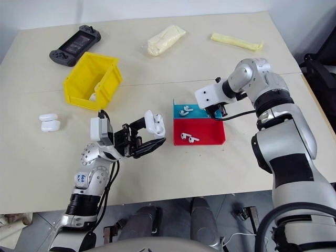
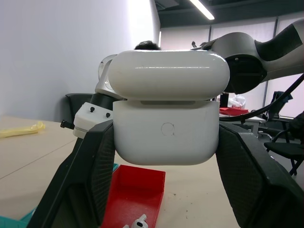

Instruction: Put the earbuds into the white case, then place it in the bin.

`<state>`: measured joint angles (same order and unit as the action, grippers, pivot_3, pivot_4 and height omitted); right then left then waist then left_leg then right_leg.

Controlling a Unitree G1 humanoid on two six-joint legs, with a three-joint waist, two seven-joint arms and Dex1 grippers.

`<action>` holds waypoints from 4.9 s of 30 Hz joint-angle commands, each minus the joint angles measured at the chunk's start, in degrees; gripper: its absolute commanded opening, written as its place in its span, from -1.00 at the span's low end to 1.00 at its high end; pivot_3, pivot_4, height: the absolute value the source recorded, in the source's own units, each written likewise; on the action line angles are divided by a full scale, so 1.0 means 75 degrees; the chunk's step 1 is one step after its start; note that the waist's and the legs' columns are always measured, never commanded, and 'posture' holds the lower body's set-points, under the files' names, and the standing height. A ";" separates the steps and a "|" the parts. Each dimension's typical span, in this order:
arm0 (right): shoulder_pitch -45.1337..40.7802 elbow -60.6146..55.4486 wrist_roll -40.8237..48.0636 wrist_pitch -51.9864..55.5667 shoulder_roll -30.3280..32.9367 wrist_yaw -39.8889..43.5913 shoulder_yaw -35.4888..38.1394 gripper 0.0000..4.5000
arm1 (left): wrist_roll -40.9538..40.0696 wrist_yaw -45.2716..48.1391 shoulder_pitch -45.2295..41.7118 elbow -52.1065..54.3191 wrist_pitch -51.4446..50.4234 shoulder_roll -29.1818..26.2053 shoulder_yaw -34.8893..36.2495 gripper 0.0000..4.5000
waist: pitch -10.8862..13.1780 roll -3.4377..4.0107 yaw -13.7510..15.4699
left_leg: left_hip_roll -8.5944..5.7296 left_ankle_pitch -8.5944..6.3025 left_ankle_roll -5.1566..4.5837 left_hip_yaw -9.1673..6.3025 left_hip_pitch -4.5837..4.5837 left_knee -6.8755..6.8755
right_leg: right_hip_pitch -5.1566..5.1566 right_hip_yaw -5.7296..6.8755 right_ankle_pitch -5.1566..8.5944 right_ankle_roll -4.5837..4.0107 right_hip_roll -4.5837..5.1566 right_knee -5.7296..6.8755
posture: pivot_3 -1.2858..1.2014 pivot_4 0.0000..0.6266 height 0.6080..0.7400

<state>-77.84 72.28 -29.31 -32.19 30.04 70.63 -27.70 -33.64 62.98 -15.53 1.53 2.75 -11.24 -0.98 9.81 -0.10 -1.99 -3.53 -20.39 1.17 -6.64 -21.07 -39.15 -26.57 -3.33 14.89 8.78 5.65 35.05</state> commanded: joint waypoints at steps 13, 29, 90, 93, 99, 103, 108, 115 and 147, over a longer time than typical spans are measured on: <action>0.2246 -0.4372 0.4041 0.3127 0.1399 0.2114 0.3069 -0.79 | -0.0130 0.0220 -0.0314 0.0054 -0.0084 0.0152 -0.0182 0.23 | 0.0001 0.0000 0.0099 | -0.0004 0.0000 -0.0001 -0.0002 -0.0006 -0.0007 | 0.0007 0.0004 0.0000 0.0000 0.0005 -0.0003 | 0.03 -0.52 1.00; 0.8091 -1.2132 0.8502 0.8556 0.1679 -0.0809 0.5971 -0.79 | -0.0083 0.0663 -0.1022 -0.0744 -0.0277 0.0315 -0.0283 0.23 | -0.0002 0.0005 0.0321 | -0.0016 0.0000 -0.0009 0.0019 0.0004 -0.0018 | 0.0009 -0.0018 -0.0003 0.0005 0.0004 0.0011 | 0.03 -0.52 1.00; 0.8695 -1.2573 1.2201 1.0660 0.2453 -0.2820 0.5929 0.34 | 0.0401 0.0629 -0.1085 -0.0762 -0.0717 -0.0581 -0.0010 0.23 | 0.0000 0.0000 0.0445 | -0.0044 -0.0001 -0.0018 0.0023 0.0000 -0.0017 | 0.0014 -0.0006 -0.0005 0.0006 0.0003 -0.0004 | 0.03 -0.52 1.00; 0.9150 -1.2298 1.1554 1.0174 0.2888 -0.2076 0.6042 0.34 | 0.0843 0.0588 -0.1057 -0.0927 -0.0657 -0.1270 -0.0013 0.23 | 0.0001 0.0000 0.0444 | -0.0037 -0.0001 -0.0018 0.0053 0.0003 -0.0012 | 0.0014 -0.0006 -0.0004 0.0006 -0.0008 -0.0002 | 0.03 -0.52 1.00; 0.9025 -1.1920 1.0436 0.9154 0.2997 -0.1272 0.5767 -0.38 | 0.1370 0.0495 -0.1057 -0.0797 -0.0694 -0.1940 -0.0174 0.23 | 0.0001 -0.0001 0.0450 | -0.0037 -0.0003 -0.0021 0.0072 0.0006 -0.0012 | 0.0016 -0.0011 -0.0005 0.0005 -0.0004 -0.0006 | 0.03 -0.52 1.00; 0.8567 -1.1983 1.0006 0.8742 0.2809 -0.1056 0.5359 -0.98 | 0.1601 0.0273 -0.1102 -0.0392 -0.1177 -0.2167 -0.0381 0.23 | 0.0001 -0.0002 0.0448 | -0.0034 -0.0003 -0.0021 0.0069 0.0005 -0.0012 | 0.0015 -0.0010 -0.0005 0.0006 -0.0003 -0.0006 | 0.03 -0.52 1.00; 0.7509 -1.2432 0.9697 0.8626 0.2298 -0.1132 0.4386 -0.98 | 0.2398 -0.0524 -0.1697 0.0244 -0.2036 -0.2242 -0.0971 0.23 | 0.0005 -0.0007 0.0440 | -0.0034 -0.0003 -0.0021 0.0068 0.0002 -0.0012 | 0.0014 -0.0011 -0.0005 0.0005 -0.0003 -0.0005 | 0.03 -0.52 1.00; 0.6277 -1.2505 0.9181 0.9030 0.1474 -0.1707 0.3222 -0.98 | 0.2722 -0.0723 -0.2104 0.0357 -0.2452 -0.2077 -0.1506 0.23 | 0.0005 -0.0008 0.0440 | -0.0041 -0.0003 -0.0019 0.0019 -0.0005 -0.0011 | 0.0011 -0.0007 -0.0005 0.0005 0.0005 -0.0005 | 0.03 -0.52 1.00; 0.9379 -1.2993 0.8651 0.7568 0.1511 -0.1655 0.5602 0.01 | 0.1421 -0.2529 0.0418 0.1437 -0.2585 -0.1848 0.1260 0.23 | 0.0007 -0.0015 0.0447 | -0.0007 -0.0004 -0.0021 0.0020 0.0005 -0.0014 | 0.0011 -0.0017 -0.0007 0.0005 0.0003 -0.0015 | 0.03 -0.52 1.00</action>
<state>-7.44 -22.00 34.34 27.53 41.86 59.72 11.60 -21.32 46.18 -12.92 8.89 -16.96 -25.42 6.37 9.86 -0.21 1.36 -3.59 -20.41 1.01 -6.49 -20.97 -39.26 -26.43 -3.46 14.82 8.80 5.67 34.90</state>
